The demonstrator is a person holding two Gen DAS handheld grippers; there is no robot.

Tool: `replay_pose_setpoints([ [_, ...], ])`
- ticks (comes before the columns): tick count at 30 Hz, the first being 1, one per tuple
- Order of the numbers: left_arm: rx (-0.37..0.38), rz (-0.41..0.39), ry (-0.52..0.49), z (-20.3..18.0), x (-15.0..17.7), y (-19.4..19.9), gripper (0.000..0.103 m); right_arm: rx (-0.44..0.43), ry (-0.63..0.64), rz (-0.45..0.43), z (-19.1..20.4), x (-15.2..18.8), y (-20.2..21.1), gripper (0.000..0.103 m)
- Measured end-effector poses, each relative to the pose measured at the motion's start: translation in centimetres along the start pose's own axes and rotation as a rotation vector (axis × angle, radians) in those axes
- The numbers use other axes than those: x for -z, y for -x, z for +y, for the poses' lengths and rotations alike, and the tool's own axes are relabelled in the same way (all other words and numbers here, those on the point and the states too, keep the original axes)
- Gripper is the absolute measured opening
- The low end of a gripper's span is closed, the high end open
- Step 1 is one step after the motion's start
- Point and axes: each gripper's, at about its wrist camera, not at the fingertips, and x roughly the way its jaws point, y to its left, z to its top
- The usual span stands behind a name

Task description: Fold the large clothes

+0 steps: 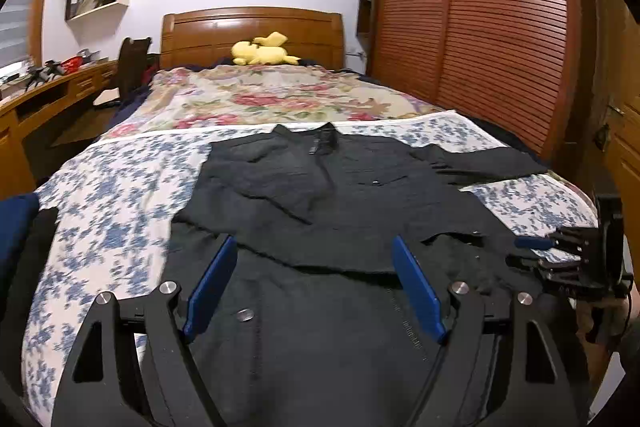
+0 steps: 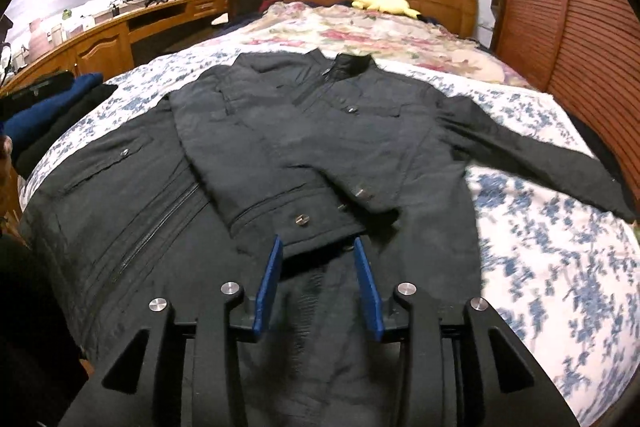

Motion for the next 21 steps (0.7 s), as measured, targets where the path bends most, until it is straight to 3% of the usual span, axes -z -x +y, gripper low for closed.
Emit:
replay_pose_setpoints([
  [10, 0.066, 0.014, -0.030, -4.8, -0.7, -2.8, 0.080, 0.071, -0.027, -0.057, -5.7, -1.4, 1.2, 0.045],
  [21, 0.073, 0.051, -0.055, -7.5, -0.1, -5.5, 0.080, 0.192, -0.076, -0.037, -14.9, -2.5, 0.1, 0.066],
])
